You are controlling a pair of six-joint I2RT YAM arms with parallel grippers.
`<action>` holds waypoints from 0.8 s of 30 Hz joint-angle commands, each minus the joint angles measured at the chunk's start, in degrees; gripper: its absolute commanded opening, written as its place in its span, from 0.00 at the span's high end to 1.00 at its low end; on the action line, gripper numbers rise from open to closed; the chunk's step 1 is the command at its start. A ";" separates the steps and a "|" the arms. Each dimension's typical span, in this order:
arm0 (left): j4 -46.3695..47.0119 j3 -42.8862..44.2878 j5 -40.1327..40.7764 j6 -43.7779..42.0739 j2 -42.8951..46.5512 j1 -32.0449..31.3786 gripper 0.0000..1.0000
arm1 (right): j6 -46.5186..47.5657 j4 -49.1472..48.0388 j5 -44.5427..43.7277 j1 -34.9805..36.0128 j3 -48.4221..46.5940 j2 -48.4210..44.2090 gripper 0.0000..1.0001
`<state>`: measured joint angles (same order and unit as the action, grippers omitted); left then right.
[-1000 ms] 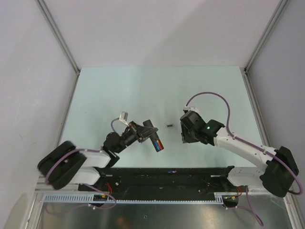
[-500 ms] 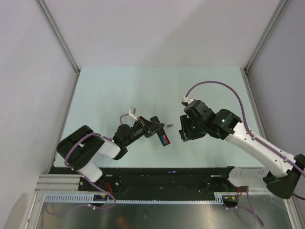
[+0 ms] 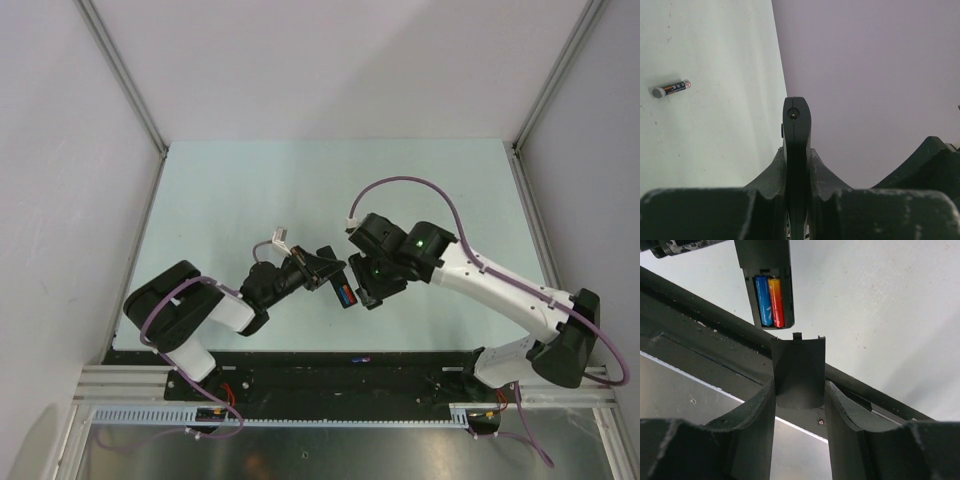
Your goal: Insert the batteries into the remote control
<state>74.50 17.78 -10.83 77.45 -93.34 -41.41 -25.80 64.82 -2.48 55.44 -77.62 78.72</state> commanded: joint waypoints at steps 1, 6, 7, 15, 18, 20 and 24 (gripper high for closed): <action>21.65 0.41 0.72 -1.34 1.67 -0.60 1.00 | 1.63 -1.44 1.95 0.28 -4.02 2.49 1.00; 21.65 0.06 0.72 -1.25 2.02 -0.95 1.00 | 2.51 -2.15 1.87 0.54 -6.39 6.26 1.00; 21.65 -0.03 0.72 -1.25 2.11 -1.13 1.00 | 2.60 -2.15 3.43 0.55 -6.66 6.79 1.00; 21.65 -0.73 1.07 -2.65 3.78 -1.57 1.00 | 3.65 -2.85 4.15 0.55 -7.37 9.88 1.00; 21.65 -1.08 1.42 -3.09 4.39 -1.75 1.00 | 3.74 -3.03 4.15 0.46 -7.54 10.49 1.00; 21.65 -1.17 1.51 -3.36 4.83 -1.92 1.00 | 3.74 -3.12 4.41 0.37 -7.72 10.84 1.00; 21.65 -1.35 2.04 -4.32 5.27 -2.27 1.00 | 3.65 -3.56 4.85 0.28 -7.89 11.02 1.00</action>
<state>74.46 16.80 -10.15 75.33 -90.41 -43.00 -23.22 62.24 1.19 55.70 -82.81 89.30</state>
